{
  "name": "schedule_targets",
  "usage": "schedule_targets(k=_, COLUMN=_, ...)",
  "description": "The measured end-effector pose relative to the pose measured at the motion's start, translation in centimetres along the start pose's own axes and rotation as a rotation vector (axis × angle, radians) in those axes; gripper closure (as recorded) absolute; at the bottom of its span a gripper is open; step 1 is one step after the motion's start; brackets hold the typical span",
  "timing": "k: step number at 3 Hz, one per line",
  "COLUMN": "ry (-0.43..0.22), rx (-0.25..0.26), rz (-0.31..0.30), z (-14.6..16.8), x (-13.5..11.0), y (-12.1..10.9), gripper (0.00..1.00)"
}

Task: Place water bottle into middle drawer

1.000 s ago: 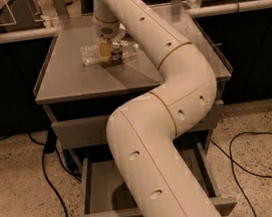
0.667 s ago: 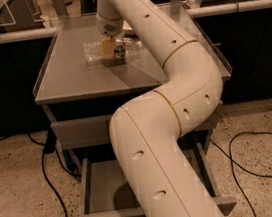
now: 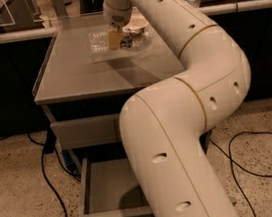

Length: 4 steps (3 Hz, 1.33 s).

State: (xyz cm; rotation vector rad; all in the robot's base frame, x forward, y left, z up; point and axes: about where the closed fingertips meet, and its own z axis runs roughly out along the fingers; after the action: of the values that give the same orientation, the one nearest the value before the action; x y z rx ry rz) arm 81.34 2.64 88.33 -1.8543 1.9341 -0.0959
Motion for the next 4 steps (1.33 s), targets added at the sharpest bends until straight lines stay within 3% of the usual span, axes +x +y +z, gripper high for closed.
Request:
schedule_targets(k=1, ry=-0.034, rx=0.101, rz=-0.004, z=-3.7, x=-0.1, y=-0.5, gripper=1.00)
schedule_targets(k=2, ry=-0.101, rx=0.355, rz=0.050, z=-13.6, x=1.9, y=-1.2, gripper=1.00)
schedule_targets(k=3, ry=-0.182, rx=0.540, rz=0.109, z=-23.1, x=3.0, y=1.4, gripper=1.00)
schedule_targets(k=4, ry=-0.279, rx=0.632, rz=0.088, z=-28.8, x=0.6, y=6.9, gripper=1.00)
